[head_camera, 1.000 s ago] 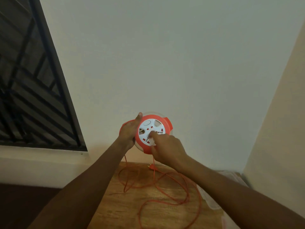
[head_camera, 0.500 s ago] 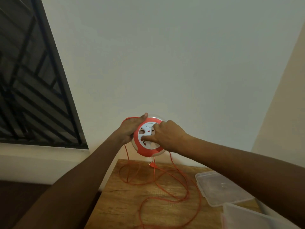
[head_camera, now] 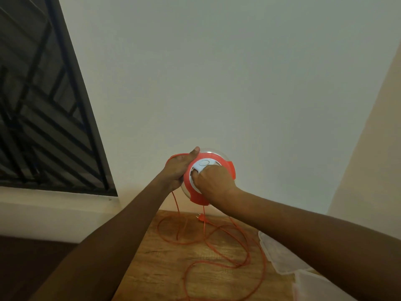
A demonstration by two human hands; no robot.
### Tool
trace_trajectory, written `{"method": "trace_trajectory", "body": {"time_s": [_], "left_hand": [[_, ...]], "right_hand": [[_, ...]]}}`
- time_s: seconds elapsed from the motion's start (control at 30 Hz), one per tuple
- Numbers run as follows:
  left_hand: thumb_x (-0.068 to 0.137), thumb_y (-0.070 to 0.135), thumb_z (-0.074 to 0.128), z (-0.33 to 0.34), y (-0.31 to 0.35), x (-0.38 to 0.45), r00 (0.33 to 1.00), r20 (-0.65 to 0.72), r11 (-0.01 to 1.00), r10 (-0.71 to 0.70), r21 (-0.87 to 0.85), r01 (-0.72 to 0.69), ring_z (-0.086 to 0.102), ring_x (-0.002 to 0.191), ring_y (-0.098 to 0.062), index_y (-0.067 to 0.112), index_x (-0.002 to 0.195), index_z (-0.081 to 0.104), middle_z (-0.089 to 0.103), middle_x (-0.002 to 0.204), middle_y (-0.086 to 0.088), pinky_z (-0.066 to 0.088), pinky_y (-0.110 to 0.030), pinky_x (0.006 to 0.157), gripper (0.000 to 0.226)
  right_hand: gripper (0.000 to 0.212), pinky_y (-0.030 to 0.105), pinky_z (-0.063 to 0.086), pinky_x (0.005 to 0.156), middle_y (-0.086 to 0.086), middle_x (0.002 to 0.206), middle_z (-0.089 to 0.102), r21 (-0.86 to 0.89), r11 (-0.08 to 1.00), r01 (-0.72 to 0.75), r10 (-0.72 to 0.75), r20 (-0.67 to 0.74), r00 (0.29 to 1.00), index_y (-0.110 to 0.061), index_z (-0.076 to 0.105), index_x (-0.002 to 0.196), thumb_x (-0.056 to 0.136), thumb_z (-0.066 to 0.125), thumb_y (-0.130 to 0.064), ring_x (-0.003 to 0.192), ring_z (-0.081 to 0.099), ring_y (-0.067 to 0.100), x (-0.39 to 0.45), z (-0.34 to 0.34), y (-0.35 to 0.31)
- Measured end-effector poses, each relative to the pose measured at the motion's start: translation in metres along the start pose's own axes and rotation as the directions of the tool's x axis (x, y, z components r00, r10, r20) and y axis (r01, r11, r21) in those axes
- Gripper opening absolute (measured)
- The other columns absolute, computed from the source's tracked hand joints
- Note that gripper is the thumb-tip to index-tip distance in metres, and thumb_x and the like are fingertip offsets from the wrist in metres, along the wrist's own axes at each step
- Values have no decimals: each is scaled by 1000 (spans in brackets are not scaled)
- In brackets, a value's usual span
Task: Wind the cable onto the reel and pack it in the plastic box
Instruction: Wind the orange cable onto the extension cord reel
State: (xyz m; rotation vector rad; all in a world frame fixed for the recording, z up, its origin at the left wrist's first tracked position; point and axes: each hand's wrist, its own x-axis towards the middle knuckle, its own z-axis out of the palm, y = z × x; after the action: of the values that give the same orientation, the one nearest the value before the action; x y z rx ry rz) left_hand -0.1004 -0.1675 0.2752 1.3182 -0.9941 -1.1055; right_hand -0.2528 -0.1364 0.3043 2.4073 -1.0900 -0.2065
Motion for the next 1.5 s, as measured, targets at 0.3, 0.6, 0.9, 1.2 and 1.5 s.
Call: {"method": "trace_trajectory", "body": {"time_s": [0.3, 0.6, 0.9, 1.2, 1.5], "left_hand": [[86, 59, 70, 6, -3, -1, 989, -28, 988, 142, -57, -143, 79, 92, -33, 20, 104, 78, 82, 103, -9, 65, -48, 83, 44], [80, 68, 69, -10, -16, 5, 999, -25, 998, 23, -65, -25, 80, 90, -31, 20, 115, 74, 82, 104, -6, 66, -45, 71, 59], [63, 74, 76, -38, -3, 5, 999, 34, 997, -24, 67, 22, 81, 88, -32, 24, 108, 75, 82, 102, -8, 65, -44, 66, 67], [67, 71, 70, -42, -1, -3, 992, 88, 981, -89, 183, 72, 81, 83, -27, 26, 111, 71, 83, 97, -2, 65, -41, 63, 63], [80, 64, 66, -31, -5, -11, 982, 163, 962, -96, 270, 49, 81, 82, -26, 18, 111, 71, 83, 96, -4, 65, -36, 65, 56]], "right_hand": [[70, 37, 52, 81, 1, 124, 65, 743, 622, -249, 493, -124, 861, -22, 46, 138, 83, 57, -64, 106, 64, 24, 1, 21, 20], [59, 39, 57, 76, 11, 135, 55, 493, 870, -31, 201, -297, 934, -20, 49, 137, 83, 71, -32, 103, 65, 28, -23, 30, -3], [44, 39, 53, 67, 15, 153, 23, -161, 935, 318, -345, -188, 920, -33, 51, 136, 95, 60, -21, 114, 55, 36, -17, 12, 28], [65, 46, 55, 86, 7, 161, 13, -419, 777, 470, -530, -32, 848, -33, 39, 146, 90, 70, -25, 131, 39, 41, -11, -11, 21], [71, 50, 47, 96, 19, 151, 30, -337, 817, 468, -496, 4, 868, -30, 29, 151, 90, 67, -35, 129, 41, 41, -8, 3, 6]]}}
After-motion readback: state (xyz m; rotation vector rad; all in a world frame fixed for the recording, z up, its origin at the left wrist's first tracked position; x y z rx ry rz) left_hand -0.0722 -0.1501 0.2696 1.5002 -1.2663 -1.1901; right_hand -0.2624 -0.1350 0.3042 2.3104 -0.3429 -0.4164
